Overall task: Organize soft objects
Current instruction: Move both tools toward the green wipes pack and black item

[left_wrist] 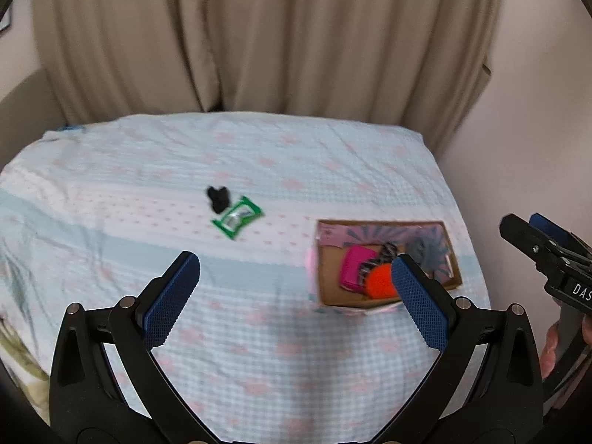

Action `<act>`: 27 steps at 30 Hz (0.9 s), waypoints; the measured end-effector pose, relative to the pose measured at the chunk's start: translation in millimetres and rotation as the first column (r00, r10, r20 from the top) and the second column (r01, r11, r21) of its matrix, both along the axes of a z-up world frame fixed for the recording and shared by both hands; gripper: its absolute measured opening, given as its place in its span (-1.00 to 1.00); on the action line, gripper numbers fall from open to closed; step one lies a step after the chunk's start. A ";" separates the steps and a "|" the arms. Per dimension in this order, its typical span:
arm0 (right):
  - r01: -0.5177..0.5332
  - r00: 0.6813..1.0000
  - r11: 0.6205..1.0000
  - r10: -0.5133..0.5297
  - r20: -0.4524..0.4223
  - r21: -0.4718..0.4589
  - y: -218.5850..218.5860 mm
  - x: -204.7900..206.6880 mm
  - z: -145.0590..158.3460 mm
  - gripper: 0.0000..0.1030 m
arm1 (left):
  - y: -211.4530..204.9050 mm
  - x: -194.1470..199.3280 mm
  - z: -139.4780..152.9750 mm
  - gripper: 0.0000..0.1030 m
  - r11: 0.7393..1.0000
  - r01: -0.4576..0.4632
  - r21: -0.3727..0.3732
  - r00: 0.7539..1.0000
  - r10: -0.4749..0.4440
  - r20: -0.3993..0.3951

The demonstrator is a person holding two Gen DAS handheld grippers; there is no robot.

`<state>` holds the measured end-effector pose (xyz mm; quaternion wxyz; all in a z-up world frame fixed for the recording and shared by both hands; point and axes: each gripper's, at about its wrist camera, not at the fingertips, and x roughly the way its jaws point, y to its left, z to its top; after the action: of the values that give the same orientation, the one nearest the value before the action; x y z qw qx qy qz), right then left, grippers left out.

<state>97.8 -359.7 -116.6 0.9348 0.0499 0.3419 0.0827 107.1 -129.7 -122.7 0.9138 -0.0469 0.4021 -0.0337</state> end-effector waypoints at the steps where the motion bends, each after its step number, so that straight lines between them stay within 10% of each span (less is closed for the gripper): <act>1: -0.008 1.000 1.000 0.008 0.003 0.000 4.1 -1.3 1.0 0.99 | 9.0 -2.9 2.3 1.00 1.000 -0.012 0.000 1.000 0.012 0.008; 12: -0.007 1.000 1.000 0.007 0.012 0.017 61.8 6.4 -1.2 0.99 | 90.5 21.0 -4.1 1.00 0.999 -0.019 -0.038 1.000 0.019 0.002; 27: 0.134 0.989 0.988 -0.129 -0.070 0.073 167.9 94.6 -72.0 0.99 | 188.9 167.2 -86.6 0.99 0.992 0.086 -0.090 0.990 -0.095 -0.107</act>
<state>192.5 -191.8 -188.6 0.9240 0.1114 0.3644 0.0323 274.3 59.2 -209.3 0.8848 -0.0694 0.4520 -0.0895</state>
